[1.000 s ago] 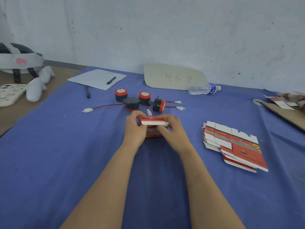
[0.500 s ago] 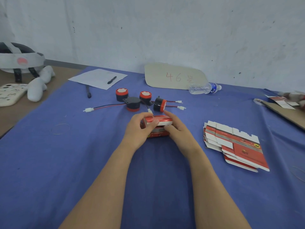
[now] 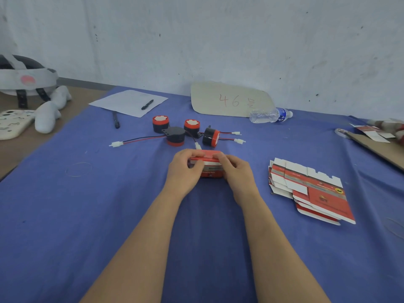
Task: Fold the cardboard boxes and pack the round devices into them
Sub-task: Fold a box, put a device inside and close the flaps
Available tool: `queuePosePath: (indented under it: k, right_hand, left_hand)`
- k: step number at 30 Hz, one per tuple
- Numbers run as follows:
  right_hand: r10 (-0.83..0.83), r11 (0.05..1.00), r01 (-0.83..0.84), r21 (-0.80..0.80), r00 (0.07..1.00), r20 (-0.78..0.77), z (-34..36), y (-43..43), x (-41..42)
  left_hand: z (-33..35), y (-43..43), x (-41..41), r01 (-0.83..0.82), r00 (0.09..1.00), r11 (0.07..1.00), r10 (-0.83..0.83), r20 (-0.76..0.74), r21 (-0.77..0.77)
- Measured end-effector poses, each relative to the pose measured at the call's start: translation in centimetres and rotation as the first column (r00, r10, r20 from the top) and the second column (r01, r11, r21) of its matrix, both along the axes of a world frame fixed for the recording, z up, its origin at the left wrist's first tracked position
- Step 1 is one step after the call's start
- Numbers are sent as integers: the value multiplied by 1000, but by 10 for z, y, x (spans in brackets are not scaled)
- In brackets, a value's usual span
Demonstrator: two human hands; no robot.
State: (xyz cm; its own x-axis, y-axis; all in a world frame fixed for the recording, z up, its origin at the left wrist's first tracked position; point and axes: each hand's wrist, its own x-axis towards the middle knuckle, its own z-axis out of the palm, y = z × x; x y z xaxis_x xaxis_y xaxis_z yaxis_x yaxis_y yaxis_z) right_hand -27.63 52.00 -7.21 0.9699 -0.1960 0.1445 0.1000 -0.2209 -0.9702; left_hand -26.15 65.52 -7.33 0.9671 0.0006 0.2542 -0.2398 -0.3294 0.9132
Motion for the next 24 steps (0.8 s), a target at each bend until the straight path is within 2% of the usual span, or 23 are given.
queuePosePath:
  k: [3, 9, 13, 19, 24]
  right_hand:
    - [-58, 998, 59, 27, 998, -28, -1, 4, 4]
    - [-106, 990, 115, 84, 989, -101, 1, 8, 6]
    - [-137, 988, 143, 60, 986, -99, 1, 11, 7]
    - [-123, 991, 128, 47, 988, -93, 1, 13, 8]
    - [-143, 989, 139, -46, 985, -93, 0, 20, 7]
  left_hand:
    - [4, -7, -2, -73, 991, 985, 53, -124, -159]
    - [6, -19, -5, -97, 983, 963, 53, -175, -251]
    - [2, -24, -6, -133, 979, 976, 103, -173, -170]
    - [3, -24, -3, -137, 963, 969, 83, -256, -204]
    - [5, -17, -1, -66, 960, 978, 8, -280, -198]
